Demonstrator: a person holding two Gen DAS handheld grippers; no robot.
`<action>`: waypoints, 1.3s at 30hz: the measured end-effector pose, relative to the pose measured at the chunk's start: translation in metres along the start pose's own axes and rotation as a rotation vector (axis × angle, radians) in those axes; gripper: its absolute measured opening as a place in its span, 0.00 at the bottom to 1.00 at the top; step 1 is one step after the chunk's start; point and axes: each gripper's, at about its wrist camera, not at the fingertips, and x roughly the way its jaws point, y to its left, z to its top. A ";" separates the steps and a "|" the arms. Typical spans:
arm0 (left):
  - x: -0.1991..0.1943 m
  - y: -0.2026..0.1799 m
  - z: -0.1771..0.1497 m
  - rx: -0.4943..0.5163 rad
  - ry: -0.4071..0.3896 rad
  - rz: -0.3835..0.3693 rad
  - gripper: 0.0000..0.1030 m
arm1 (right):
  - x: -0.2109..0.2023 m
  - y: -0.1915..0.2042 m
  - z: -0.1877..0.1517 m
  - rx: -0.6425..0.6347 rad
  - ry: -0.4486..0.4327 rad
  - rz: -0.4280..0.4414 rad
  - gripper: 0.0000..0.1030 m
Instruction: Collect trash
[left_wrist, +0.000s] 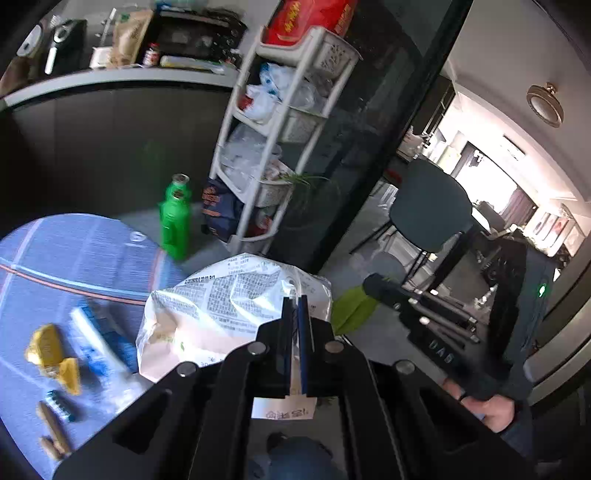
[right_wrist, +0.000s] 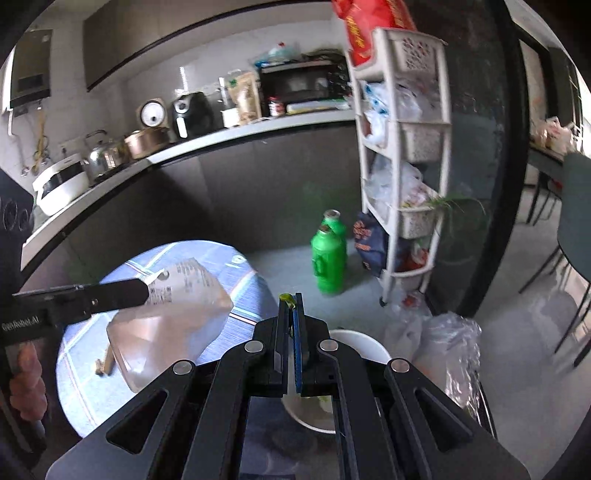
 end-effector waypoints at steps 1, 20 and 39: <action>0.008 -0.003 0.001 -0.001 0.008 -0.008 0.04 | 0.003 -0.005 -0.003 0.010 0.006 0.001 0.02; 0.145 0.001 0.002 -0.010 0.147 0.001 0.04 | 0.099 -0.072 -0.052 0.102 0.181 0.015 0.03; 0.203 -0.007 -0.011 -0.006 0.243 -0.042 0.05 | 0.125 -0.106 -0.082 0.110 0.236 -0.085 0.29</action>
